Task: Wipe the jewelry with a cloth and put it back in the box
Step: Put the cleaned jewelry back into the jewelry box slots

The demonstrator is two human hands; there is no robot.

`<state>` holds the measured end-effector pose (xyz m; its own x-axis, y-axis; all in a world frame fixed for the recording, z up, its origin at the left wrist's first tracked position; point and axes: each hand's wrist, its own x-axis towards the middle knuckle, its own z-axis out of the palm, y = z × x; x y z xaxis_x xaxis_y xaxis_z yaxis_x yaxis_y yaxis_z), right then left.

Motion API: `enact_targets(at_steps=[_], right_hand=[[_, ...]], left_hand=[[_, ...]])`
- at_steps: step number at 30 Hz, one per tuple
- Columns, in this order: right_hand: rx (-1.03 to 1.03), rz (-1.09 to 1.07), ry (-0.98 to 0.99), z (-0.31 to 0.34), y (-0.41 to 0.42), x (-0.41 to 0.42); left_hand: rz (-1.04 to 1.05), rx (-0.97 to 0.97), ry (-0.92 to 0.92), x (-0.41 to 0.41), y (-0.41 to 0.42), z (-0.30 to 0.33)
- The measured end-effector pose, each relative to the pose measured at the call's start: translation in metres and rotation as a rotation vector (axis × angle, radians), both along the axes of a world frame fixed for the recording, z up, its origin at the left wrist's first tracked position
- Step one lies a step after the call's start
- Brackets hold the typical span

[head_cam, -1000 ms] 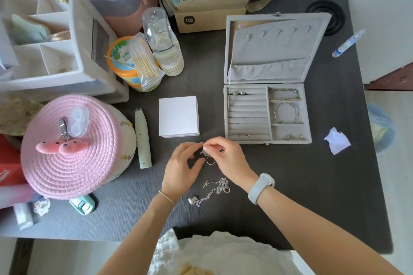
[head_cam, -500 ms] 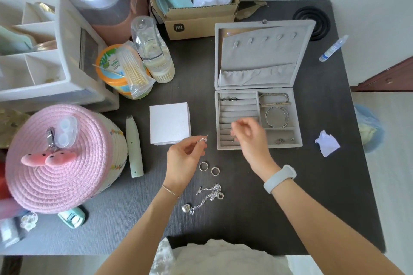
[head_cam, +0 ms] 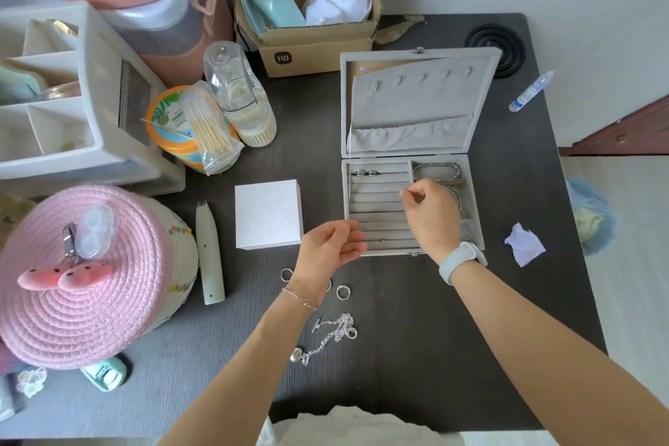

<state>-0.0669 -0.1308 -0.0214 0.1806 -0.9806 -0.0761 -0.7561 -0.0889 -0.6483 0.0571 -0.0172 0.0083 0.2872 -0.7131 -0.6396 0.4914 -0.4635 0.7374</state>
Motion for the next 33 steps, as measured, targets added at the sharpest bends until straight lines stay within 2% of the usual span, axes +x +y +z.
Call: enact_targets(at_steps=[4,8,11,17,22,29,33], right_hand=[[-0.035,-0.019,0.022,-0.002,-0.012,0.007],[-0.033,-0.033,0.078,-0.007,-0.016,0.012],[-0.034,-0.049,0.080,-0.009,-0.016,0.014],[-0.153,0.002,0.088,-0.014,-0.008,0.008],[-0.286,0.083,0.159,-0.015,0.006,0.004],[-0.184,0.131,0.150,-0.011,0.007,0.003],[-0.130,0.102,0.097,-0.011,0.007,0.003]], left_hand=[[-0.049,0.021,-0.180,-0.003,-0.007,-0.001],[-0.149,-0.009,-0.491,-0.005,-0.013,-0.001],[-0.169,-0.029,-0.620,-0.006,-0.019,0.000],[-0.102,0.028,-0.695,-0.008,-0.034,-0.001],[-0.165,0.063,-0.728,-0.005,-0.061,-0.001],[-0.350,0.082,-0.820,-0.010,-0.090,-0.009],[-0.380,0.114,-0.826,-0.015,-0.095,-0.012]])
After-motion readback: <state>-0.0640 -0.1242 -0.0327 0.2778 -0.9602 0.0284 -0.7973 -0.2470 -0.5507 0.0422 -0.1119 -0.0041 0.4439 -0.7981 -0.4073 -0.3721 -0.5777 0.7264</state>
